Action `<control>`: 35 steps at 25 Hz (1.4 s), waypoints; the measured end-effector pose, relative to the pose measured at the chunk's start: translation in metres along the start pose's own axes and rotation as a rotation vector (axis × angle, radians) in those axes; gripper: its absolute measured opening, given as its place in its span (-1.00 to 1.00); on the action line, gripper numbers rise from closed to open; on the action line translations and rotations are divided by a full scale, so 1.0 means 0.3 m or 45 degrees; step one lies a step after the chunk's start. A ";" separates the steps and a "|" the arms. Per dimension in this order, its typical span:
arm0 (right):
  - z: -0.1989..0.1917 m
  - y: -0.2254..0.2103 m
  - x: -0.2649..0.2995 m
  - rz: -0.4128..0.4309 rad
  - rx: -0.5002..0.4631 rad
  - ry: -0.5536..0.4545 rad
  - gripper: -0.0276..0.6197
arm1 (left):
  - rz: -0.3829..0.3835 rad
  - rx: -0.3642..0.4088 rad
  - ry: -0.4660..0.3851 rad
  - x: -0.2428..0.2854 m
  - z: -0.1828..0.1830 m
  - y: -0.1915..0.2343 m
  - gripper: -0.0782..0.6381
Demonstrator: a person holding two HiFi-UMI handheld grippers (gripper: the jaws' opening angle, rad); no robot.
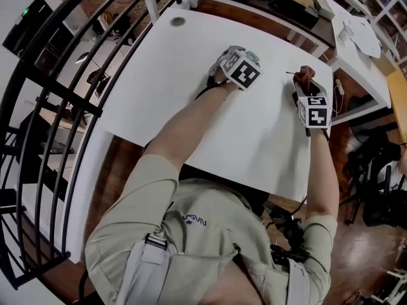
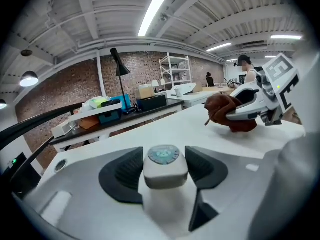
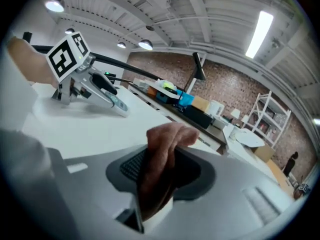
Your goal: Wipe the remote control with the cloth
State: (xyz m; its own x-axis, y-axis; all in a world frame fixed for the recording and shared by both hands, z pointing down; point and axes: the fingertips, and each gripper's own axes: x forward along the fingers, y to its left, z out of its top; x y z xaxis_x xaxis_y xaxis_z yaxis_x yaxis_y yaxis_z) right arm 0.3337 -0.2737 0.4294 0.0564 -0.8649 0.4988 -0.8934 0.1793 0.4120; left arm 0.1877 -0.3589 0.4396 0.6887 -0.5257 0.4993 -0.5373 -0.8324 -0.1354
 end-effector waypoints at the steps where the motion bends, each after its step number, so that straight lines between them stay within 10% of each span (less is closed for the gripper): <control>1: -0.016 0.001 0.014 0.004 -0.003 0.026 -0.52 | 0.000 -0.001 0.011 0.010 -0.003 0.001 -0.02; 16: -0.094 -0.001 -0.007 0.142 0.304 0.030 -0.05 | -0.128 -0.102 0.124 0.035 -0.087 -0.026 0.19; 22: 0.194 -0.088 -0.350 -0.053 0.363 -0.422 0.01 | 0.052 -0.165 -0.249 -0.295 0.105 0.040 -0.09; 26: 0.369 0.007 -0.709 -0.193 0.283 -0.716 -0.79 | 0.161 -0.094 -0.579 -0.597 0.216 -0.085 -0.66; 35: 0.242 0.316 -1.008 -0.182 0.267 -0.749 -0.91 | 0.249 0.099 -0.792 -1.024 0.150 -0.331 -0.77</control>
State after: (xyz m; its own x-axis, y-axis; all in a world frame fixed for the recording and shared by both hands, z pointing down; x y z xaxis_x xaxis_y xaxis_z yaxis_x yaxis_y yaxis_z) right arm 0.1995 -0.0290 0.2624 -0.0196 -0.9969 -0.0765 -0.9668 -0.0006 0.2556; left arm 0.0512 -0.1227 0.2613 0.7477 -0.6521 -0.1254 -0.6602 -0.7094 -0.2467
